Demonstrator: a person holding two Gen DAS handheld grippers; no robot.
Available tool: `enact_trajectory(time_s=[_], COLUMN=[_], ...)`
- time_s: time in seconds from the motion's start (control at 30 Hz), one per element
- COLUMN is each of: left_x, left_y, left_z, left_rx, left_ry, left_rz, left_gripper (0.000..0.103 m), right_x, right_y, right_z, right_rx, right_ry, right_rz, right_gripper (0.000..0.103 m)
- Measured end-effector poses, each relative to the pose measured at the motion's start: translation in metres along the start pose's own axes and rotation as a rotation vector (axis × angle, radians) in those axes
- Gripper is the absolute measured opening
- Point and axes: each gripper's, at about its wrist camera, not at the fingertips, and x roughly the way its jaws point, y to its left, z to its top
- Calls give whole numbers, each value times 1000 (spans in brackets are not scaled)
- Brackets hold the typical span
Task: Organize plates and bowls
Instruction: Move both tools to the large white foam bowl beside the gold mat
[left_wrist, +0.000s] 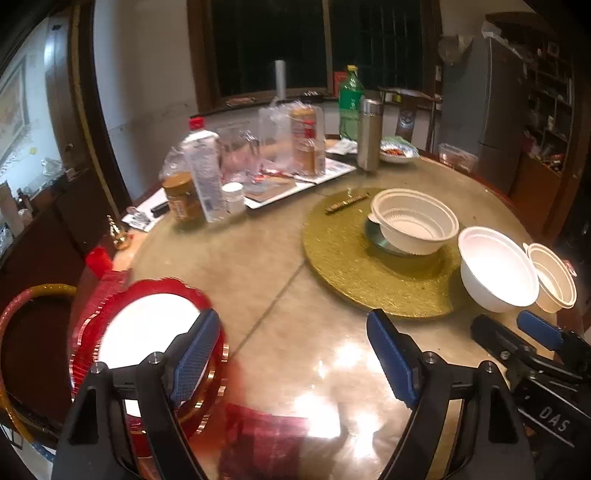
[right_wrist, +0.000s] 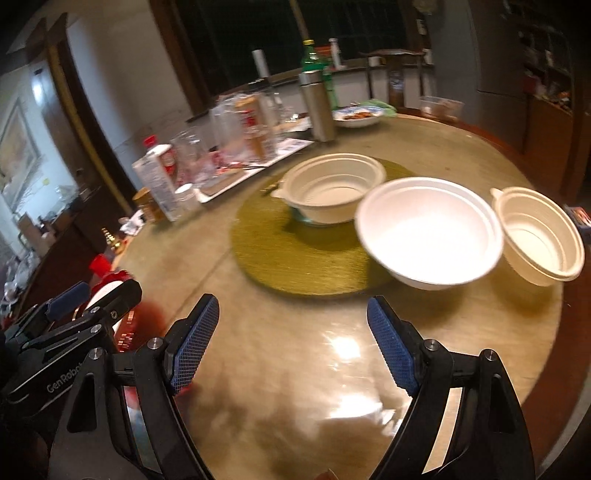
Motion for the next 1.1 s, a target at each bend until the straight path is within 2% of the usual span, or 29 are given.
enact_trajectory(time_s=[0.3, 0.47, 0.6, 0.8, 1.1], left_x=[29, 41, 48, 51, 57], left_y=[-29, -41, -55, -76, -112], left_z=[-7, -7, -6, 7, 25], left_rx=[38, 32, 45, 37, 54], left_ry=[78, 112, 152, 170, 168], left_rz=[-43, -90, -144, -210, -253], left_gripper=[82, 82, 82, 82, 82], right_x=[-5, -10, -16, -29, -22], right_y=[-39, -55, -83, -123, -153], right_z=[-8, -13, -17, -16, -11], right_rx=[56, 88, 199, 370, 576], right_ry=[34, 60, 105, 97, 117], right_rz=[-72, -76, -13, 48, 197], right_gripper=[83, 83, 83, 83, 83])
